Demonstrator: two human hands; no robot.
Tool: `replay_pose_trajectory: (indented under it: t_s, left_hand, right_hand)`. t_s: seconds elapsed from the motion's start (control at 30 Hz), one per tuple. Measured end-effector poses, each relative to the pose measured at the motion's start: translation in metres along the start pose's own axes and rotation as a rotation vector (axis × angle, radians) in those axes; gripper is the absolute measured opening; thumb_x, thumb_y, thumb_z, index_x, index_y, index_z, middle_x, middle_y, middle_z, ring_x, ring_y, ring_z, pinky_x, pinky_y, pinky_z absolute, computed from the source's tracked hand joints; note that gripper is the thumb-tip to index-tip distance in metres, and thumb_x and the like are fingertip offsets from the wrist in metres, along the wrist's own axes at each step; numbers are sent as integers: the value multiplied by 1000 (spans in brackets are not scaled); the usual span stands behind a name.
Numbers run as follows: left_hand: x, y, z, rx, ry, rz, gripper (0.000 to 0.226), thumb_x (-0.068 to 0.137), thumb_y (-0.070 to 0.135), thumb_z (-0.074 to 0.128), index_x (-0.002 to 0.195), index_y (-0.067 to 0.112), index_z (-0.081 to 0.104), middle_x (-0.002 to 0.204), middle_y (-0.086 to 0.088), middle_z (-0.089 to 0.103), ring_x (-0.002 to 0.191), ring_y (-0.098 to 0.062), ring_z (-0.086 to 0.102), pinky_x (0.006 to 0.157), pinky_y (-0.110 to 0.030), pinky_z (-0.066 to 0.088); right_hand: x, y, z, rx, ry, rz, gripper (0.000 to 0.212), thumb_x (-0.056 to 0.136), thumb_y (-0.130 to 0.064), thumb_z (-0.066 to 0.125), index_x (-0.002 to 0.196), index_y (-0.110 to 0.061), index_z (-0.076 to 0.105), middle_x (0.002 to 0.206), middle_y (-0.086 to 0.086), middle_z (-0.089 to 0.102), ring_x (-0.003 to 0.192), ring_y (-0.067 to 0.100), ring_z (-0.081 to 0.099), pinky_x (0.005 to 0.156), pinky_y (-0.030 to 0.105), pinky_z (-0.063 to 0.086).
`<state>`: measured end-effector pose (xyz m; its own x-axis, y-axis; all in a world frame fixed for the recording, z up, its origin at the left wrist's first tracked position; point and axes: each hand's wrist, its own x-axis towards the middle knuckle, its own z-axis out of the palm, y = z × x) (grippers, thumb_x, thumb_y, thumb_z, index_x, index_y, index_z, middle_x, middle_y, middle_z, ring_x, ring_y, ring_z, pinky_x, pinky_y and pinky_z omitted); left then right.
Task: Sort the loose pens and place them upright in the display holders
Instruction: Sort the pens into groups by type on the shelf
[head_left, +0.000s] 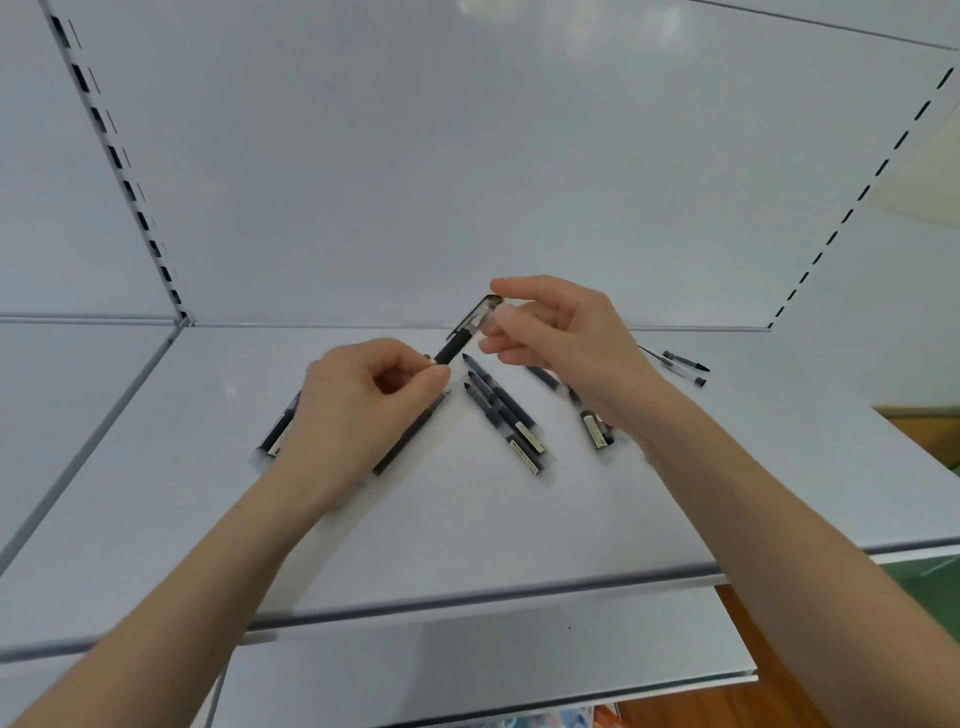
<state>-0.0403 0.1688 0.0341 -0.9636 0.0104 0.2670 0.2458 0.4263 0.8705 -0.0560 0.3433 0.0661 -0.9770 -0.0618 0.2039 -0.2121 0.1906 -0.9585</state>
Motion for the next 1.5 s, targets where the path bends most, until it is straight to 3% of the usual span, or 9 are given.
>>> replay_pose_trajectory:
  t_s: [0.17,0.37,0.5,0.63,0.77,0.87,1.13,1.3,1.5]
  left_hand:
    - [9,-17,-10,549,70,-23,16,83,31,58,79,18,64,77,3,59,74,-21,53,62,-29,36]
    - [9,-22,-7,623,-13,-91,25,84,40,57,92,17,57,88,0,60,81,-22,51,65,-29,34]
    - [7,-18,-3,647,-28,-78,31,84,42,56,104,18,56,95,-2,60,85,-23,51,67,-30,36]
    - [3,-12,1,595,-23,-24,27,85,40,55,102,19,57,83,3,54,81,-20,48,68,-31,38]
    - [2,-9,5,491,-34,18,20,85,37,57,92,18,60,72,12,52,75,-15,49,65,-29,37]
    - [5,-8,7,303,-43,-3,19,84,33,59,79,15,65,70,4,64,67,-11,58,63,-26,45]
    - [13,-1,9,-357,-4,-248,17,85,18,63,76,5,67,61,-1,72,59,-12,69,57,-21,57]
    - [15,-15,-12,-374,86,-274,12,84,16,63,74,10,64,51,3,65,44,-7,58,49,-20,54]
    - [7,-20,-24,-355,123,-282,8,82,17,66,77,11,65,54,1,58,44,-9,49,45,-22,45]
  right_hand:
    - [-6,20,-23,-292,120,52,14,88,-11,58,102,-9,63,75,2,68,67,8,65,71,25,55]
    - [-17,37,-25,-735,-35,85,9,86,-19,60,85,-14,67,72,-9,60,67,5,53,58,7,39]
    - [-18,37,-9,-938,-134,106,25,87,-26,58,96,-4,64,96,6,68,88,20,60,83,32,49]
    - [-10,32,-2,-1022,-186,173,25,82,-20,58,72,2,61,71,19,61,70,37,55,62,34,49]
    - [-5,29,-3,-929,-236,257,40,78,-16,59,48,-9,33,50,3,23,50,19,21,50,27,18]
    - [-7,27,-8,-812,-147,207,30,81,-16,59,72,13,58,59,10,37,56,17,31,52,25,25]
    - [-10,10,11,-517,-373,47,9,84,-21,64,76,-17,65,64,-6,61,64,9,54,62,20,43]
    - [69,32,18,-765,-126,-144,17,89,-12,54,92,-2,67,92,9,68,89,22,60,76,22,42]
    - [124,63,53,-1135,-259,-210,21,91,-9,42,98,0,59,99,13,59,96,29,54,78,34,42]
